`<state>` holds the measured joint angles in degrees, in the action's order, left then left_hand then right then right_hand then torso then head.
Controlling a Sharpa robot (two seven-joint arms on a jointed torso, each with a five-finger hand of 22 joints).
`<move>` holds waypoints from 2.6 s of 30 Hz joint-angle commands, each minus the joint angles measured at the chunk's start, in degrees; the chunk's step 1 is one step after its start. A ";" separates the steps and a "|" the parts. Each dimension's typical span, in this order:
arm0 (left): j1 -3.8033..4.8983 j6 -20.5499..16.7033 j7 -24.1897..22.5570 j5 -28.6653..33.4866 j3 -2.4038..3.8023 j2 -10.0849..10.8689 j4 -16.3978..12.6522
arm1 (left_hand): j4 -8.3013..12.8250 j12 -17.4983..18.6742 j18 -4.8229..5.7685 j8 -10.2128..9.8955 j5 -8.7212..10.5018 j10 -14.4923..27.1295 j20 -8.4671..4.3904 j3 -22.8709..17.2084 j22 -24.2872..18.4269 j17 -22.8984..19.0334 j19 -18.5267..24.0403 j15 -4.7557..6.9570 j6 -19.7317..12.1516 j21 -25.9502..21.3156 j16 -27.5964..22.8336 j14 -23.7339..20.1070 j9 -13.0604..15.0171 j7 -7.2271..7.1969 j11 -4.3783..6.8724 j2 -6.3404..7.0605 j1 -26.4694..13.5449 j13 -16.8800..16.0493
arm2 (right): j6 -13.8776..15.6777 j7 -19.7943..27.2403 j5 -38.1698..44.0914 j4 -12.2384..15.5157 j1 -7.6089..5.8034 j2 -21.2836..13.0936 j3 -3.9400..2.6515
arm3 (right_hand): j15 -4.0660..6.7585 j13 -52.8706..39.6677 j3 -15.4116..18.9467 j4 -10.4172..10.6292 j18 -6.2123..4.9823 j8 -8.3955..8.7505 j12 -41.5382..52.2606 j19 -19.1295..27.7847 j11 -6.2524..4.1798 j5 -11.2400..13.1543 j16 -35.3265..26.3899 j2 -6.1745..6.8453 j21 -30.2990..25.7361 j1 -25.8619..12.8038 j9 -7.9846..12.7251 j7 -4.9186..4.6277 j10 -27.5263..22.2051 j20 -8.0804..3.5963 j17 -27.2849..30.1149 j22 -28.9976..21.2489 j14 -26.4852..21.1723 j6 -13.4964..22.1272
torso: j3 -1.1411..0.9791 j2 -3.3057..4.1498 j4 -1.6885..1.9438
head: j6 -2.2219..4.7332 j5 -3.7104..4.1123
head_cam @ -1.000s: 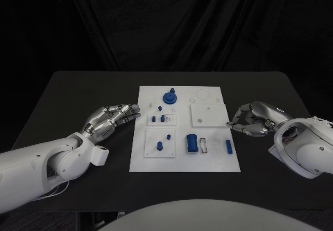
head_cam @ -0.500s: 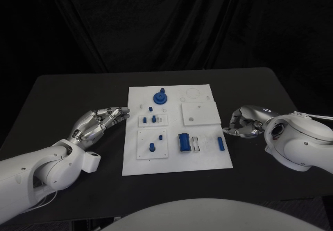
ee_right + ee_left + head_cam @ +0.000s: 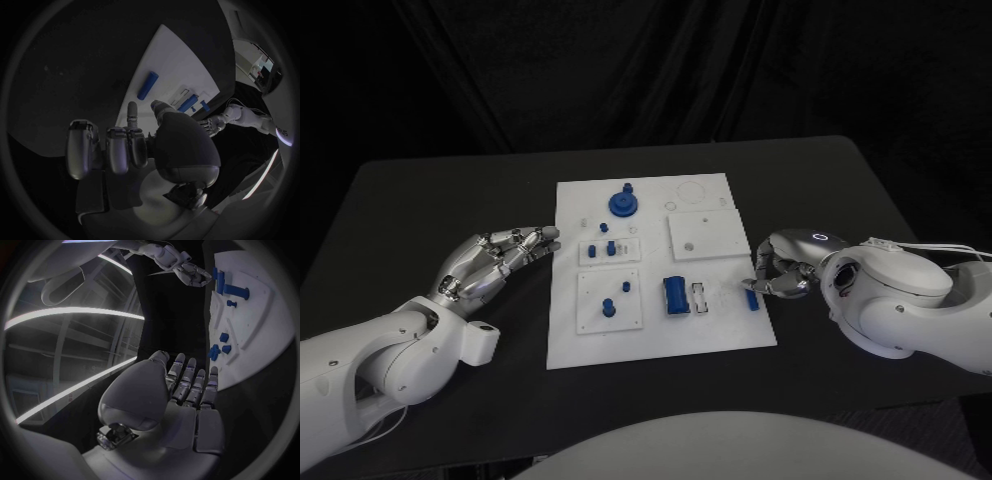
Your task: Assemble the parts on the task board
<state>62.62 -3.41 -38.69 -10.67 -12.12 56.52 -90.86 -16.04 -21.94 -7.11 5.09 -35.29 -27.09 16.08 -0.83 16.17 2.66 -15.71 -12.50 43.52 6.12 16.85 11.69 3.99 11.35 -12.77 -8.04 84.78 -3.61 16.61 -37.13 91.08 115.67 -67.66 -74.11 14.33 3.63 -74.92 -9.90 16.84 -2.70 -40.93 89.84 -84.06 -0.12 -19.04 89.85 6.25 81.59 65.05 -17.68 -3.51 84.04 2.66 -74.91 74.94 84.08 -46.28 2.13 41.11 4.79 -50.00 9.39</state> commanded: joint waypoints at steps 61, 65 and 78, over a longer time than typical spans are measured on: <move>-0.06 3.87 -9.47 2.35 0.03 -1.34 1.34 | -0.06 -0.10 0.16 0.02 -0.41 -0.33 0.72 -1.86 1.71 0.39 -3.34 -1.36 -0.02 1.85 2.69 2.52 0.09 0.86 -1.65 0.18 1.59 -0.04 | 19.19 11.60 -37.48 -0.07 2.55 3.26 -0.15 | 1.76 -15.08 -14.88 -6.22 0.56 6.16 0.16 -2.53 -1.95 -6.44 0.15 2.86 -0.35 10.64 -5.18 1.51 5.96 -1.62 -15.09 12.25 5.92 -6.60 | 0.21 -0.09 0.22 | 0.00 -1.53; -0.06 4.00 -9.32 2.35 0.03 -1.41 1.40 | -0.07 -0.10 0.21 0.00 -0.40 -0.33 0.72 -1.90 1.77 0.40 -3.47 -1.43 -0.05 1.92 2.78 2.61 0.08 0.88 -1.71 0.21 1.60 -0.04 | 19.91 12.52 -39.92 -0.17 2.37 3.88 -0.15 | 1.76 -15.08 -14.95 -6.14 0.56 6.27 0.16 -2.52 -1.94 -6.21 0.15 2.87 -0.38 10.45 -5.23 1.49 5.96 -1.63 -15.09 12.23 5.92 -6.52 | 0.18 -0.06 0.21 | 0.00 -1.74; -0.06 4.17 -9.07 2.35 0.03 -1.50 1.36 | -0.07 -0.06 0.33 -0.03 -0.39 -0.28 0.73 -1.97 1.85 0.40 -3.65 -1.53 -0.12 2.02 2.83 2.67 0.07 0.92 -1.79 0.27 1.61 -0.03 | 20.22 13.21 -41.32 -0.94 2.29 6.29 -0.16 | 1.73 -15.08 -15.11 -5.97 0.49 6.71 0.16 -2.42 -1.85 -5.88 0.15 2.83 -0.66 10.02 -5.31 1.34 5.96 -1.63 -15.09 12.14 5.92 -6.12 | 0.15 0.05 0.08 | 0.00 -2.23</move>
<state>62.62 -0.25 -38.81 -8.30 -12.12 55.06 -89.40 -16.20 -21.94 -7.08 5.09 -35.51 -27.25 16.79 -2.41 17.97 3.01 -18.90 -14.03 43.51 7.95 19.30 14.05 4.02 11.35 -14.16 -7.83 85.91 -3.62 35.40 -24.51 51.22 114.78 -65.28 -67.86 14.19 4.91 -74.94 -22.43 13.16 -2.69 -34.55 89.84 -84.05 -1.55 -25.18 89.85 9.35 81.23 75.50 -22.93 -3.07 84.04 1.43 -74.90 74.91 84.03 -52.03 2.32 41.09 4.97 -50.00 7.31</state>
